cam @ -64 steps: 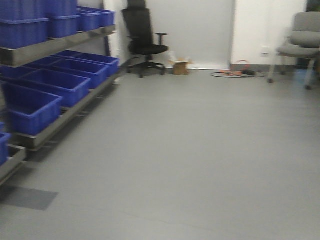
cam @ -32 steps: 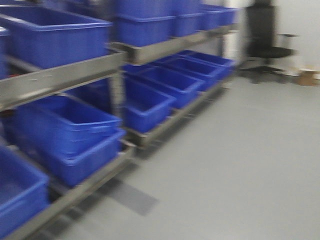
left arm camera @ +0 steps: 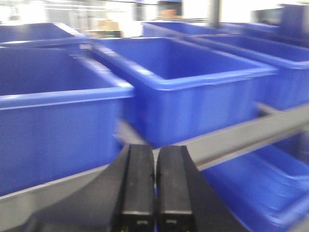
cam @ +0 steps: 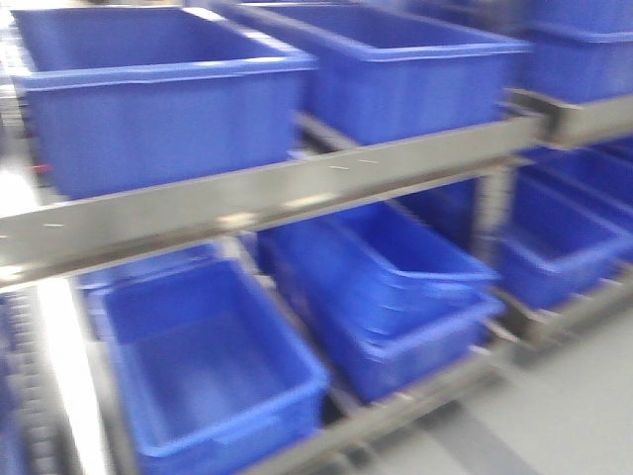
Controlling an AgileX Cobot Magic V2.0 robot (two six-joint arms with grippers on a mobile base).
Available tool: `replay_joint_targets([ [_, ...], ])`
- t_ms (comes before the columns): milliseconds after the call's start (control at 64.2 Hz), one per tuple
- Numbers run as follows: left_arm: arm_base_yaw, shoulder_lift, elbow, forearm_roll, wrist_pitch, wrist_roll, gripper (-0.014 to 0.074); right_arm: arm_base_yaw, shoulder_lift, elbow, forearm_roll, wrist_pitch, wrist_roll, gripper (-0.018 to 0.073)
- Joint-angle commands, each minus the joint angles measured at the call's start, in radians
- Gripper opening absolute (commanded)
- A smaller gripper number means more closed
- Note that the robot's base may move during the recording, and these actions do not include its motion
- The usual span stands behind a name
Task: Place yellow foam block on left shelf second layer
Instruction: 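Turn the base and approach the shelf rack of blue bins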
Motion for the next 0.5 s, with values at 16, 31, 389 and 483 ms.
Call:
replay_joint_targets([
  [16, 0.000, -0.021, 0.027, -0.006, -0.082, -0.003, 0.0124, -0.005, 0.009, -0.029, -0.010, -0.096, -0.014, 0.0517],
  [31, 0.000, -0.021, 0.027, -0.006, -0.082, -0.003, 0.0124, -0.005, 0.009, -0.029, -0.010, -0.096, -0.014, 0.0517],
  [389, 0.000, -0.021, 0.027, -0.006, -0.082, -0.003, 0.0124, -0.005, 0.009, -0.029, -0.010, -0.096, -0.014, 0.0517],
  [483, 0.000, -0.021, 0.027, -0.006, -0.082, -0.003, 0.0124, -0.005, 0.009, -0.029, -0.010, -0.096, -0.014, 0.0517],
])
